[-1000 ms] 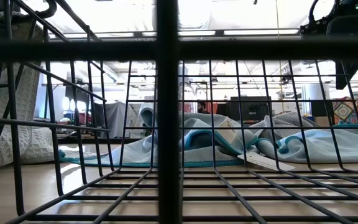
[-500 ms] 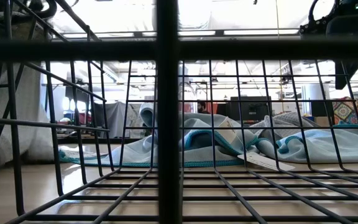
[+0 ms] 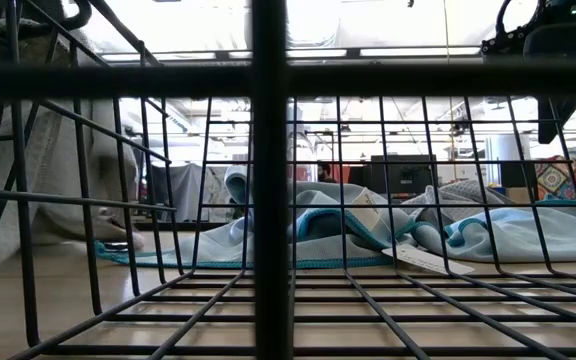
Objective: Sort microfiber towel by color & place in baskets
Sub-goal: Put the middle left gray microfiber towel into the left black wire basket
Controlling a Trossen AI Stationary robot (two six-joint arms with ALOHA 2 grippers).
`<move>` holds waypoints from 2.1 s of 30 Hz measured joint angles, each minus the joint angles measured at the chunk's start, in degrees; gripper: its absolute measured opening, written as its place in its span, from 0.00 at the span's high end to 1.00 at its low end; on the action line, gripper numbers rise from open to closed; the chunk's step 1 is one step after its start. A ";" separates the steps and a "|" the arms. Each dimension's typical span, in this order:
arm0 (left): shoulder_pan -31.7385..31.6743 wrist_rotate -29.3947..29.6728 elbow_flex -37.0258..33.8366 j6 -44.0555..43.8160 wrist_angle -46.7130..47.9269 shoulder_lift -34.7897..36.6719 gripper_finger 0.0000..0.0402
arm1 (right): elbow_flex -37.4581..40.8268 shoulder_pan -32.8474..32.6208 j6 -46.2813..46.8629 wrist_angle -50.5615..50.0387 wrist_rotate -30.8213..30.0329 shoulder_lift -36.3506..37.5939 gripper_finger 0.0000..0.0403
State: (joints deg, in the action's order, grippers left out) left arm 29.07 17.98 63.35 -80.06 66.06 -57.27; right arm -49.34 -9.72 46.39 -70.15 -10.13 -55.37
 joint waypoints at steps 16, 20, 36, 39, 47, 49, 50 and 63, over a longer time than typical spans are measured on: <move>5.48 -17.10 29.36 8.72 6.32 -15.04 1.00 | 0.00 0.00 -3.00 0.04 -0.26 -0.02 0.83; 10.23 -21.90 37.06 5.87 9.82 -20.23 1.00 | 0.00 -0.01 -3.08 0.04 -0.26 -0.02 0.83; 30.68 -21.77 57.82 -15.13 18.62 -37.30 1.00 | 0.00 -0.02 -3.08 0.17 -0.22 -0.02 0.83; 32.94 -20.64 59.18 -16.36 20.96 -39.78 1.00 | 0.00 -0.02 -2.97 0.20 -0.22 -0.02 0.83; 32.91 -6.56 57.13 -1.52 23.86 -43.05 1.00 | 0.00 0.00 0.03 0.24 -0.08 -0.02 0.83; 32.74 -2.07 57.00 2.78 24.03 -43.37 1.00 | 0.00 -0.02 0.75 0.24 0.15 -0.02 0.83; 32.62 -0.53 57.00 4.02 23.92 -43.47 1.00 | 0.00 -0.02 1.23 0.24 0.44 -0.02 0.83; 32.64 2.47 53.91 -2.61 23.98 -43.30 0.95 | 0.00 -0.02 3.15 0.22 3.17 -0.02 0.83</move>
State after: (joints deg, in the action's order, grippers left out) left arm 61.71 20.45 117.27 -82.68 90.04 -100.57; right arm -49.34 -9.74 49.54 -69.93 -6.96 -55.40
